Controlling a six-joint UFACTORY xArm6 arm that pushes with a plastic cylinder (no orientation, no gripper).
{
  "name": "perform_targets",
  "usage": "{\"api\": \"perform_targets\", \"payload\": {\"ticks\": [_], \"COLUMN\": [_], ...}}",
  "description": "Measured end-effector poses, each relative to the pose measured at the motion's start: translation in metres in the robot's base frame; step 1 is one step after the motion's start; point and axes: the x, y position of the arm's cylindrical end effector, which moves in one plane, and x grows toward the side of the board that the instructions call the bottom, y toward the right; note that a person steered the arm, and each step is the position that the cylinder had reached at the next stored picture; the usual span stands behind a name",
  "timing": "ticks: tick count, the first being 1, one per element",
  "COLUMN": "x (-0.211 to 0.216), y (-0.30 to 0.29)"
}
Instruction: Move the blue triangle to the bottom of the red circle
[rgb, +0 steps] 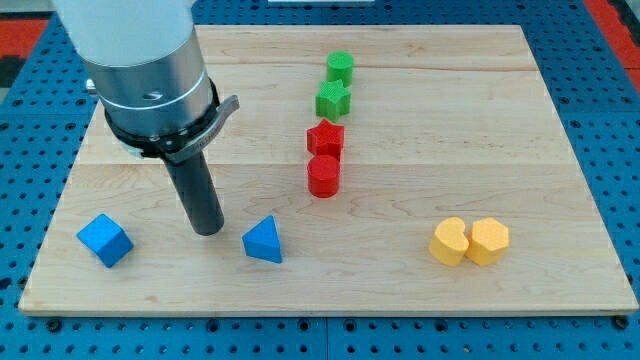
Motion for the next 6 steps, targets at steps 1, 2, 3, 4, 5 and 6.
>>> {"api": "perform_targets", "payload": {"ticks": [1,2,3,4,5,6], "x": [0.0,0.027,0.033,0.025,0.007,0.003], "y": [0.022,0.02,0.049,0.061,0.062,0.076]}}
